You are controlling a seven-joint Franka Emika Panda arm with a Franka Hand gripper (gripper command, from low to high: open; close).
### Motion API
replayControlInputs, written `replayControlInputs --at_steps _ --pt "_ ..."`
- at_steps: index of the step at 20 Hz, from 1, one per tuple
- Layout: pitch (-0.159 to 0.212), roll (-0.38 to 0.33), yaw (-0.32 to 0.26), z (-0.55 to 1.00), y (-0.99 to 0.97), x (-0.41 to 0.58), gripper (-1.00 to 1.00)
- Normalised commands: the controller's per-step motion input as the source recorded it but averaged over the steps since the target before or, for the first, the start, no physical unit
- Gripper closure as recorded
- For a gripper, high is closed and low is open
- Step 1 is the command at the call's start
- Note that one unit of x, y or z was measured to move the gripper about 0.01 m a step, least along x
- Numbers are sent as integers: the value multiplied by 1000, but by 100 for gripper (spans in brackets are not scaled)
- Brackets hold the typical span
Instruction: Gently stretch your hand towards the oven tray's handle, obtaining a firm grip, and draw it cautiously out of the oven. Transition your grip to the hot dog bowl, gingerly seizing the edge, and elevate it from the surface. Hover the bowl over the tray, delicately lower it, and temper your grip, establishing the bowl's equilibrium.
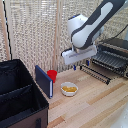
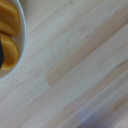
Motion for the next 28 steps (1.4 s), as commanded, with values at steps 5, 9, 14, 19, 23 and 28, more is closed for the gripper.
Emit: replayControlInputs --at_steps 5,9,14,19,23,28 --pt "-13 60 0 -343 0 175 -100" --pt "0 88 0 -412 72 120 -100" --pt "7 69 0 -334 283 6 -100" --pt "6 10 44 -251 -67 0 -100" --pt "0 4 134 -154 -431 0 -100" --pt "12 45 121 -134 -381 -9 100"
